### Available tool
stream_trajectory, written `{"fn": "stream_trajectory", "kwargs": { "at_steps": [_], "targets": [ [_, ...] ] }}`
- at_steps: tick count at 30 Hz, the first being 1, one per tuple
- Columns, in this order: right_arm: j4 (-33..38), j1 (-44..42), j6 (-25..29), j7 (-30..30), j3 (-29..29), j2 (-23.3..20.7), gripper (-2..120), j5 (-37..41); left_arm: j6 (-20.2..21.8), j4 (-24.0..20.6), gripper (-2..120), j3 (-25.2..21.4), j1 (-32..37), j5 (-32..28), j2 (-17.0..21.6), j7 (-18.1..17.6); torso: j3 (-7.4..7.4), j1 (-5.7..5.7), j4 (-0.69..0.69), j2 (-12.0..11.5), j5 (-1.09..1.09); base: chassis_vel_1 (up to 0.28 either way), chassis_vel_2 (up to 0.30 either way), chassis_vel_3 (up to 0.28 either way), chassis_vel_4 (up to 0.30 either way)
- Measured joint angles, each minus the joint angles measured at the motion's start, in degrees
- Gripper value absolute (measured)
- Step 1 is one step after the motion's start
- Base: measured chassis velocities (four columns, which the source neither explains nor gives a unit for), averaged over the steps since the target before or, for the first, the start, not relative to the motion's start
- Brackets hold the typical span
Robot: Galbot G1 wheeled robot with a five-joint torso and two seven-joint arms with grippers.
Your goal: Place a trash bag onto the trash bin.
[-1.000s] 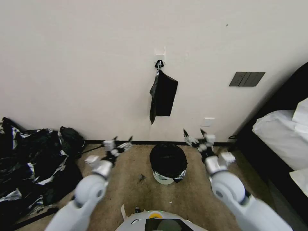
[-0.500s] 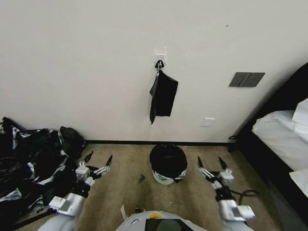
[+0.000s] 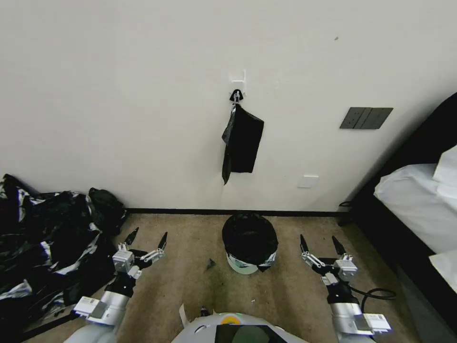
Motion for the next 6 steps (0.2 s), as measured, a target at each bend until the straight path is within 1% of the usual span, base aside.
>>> {"fn": "stream_trajectory", "kwargs": {
  "at_steps": [6],
  "targets": [
    [0.02, 0.11, -0.15, 0.14, -0.11, -0.08, 100, 0.08, 0.15, 0.04, 100, 0.07, -0.11, -0.09, 0.04, -0.07, 0.00, 0.00, 0.00, 0.00, 0.00, 0.000, 0.000, 0.000, 0.000]
  ]
}}
